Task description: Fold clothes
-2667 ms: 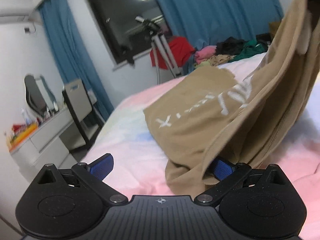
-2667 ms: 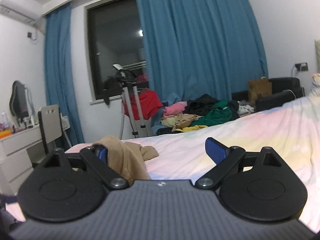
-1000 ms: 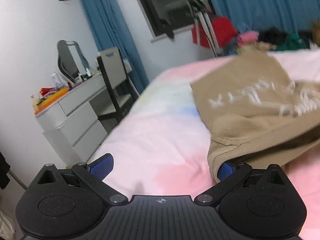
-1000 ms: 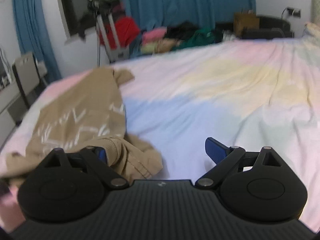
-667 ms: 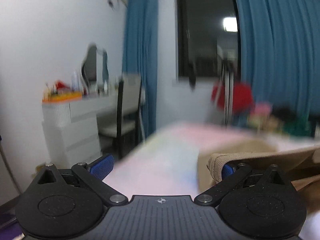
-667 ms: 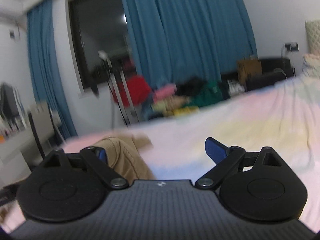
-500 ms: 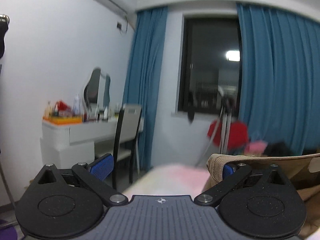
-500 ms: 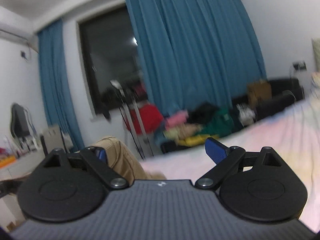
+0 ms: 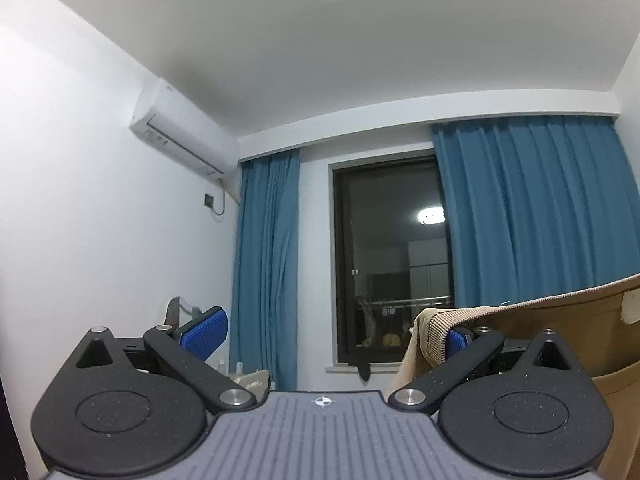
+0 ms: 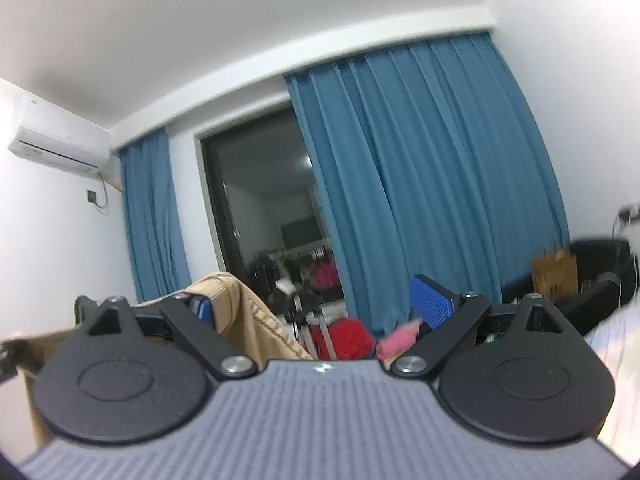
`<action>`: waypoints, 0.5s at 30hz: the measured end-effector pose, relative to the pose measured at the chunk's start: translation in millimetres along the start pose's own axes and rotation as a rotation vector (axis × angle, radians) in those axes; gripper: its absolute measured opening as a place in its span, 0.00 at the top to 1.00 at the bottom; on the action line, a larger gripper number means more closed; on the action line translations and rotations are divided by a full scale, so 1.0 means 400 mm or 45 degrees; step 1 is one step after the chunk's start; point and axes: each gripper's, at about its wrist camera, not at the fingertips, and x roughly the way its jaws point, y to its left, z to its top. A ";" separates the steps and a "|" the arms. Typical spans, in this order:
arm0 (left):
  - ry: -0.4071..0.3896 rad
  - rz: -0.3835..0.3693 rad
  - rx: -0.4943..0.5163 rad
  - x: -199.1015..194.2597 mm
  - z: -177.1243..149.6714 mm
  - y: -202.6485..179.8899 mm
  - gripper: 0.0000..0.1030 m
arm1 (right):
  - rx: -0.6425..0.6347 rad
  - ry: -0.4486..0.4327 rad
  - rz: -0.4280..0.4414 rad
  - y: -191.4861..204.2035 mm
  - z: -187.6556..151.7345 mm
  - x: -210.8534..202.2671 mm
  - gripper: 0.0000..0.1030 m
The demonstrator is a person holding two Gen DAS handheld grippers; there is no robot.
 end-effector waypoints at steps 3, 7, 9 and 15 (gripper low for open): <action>-0.031 -0.005 0.037 -0.033 0.133 0.000 0.00 | -0.066 -0.053 0.032 0.022 0.106 -0.052 0.08; -0.042 -0.016 0.034 -0.065 0.239 -0.002 0.00 | -0.103 -0.073 0.058 0.033 0.201 -0.095 0.08; -0.034 -0.029 0.019 -0.072 0.268 -0.001 0.00 | -0.098 -0.074 0.068 0.030 0.233 -0.107 0.08; 0.019 -0.055 -0.006 -0.022 0.240 -0.006 0.00 | -0.137 -0.077 0.069 0.027 0.236 -0.109 0.08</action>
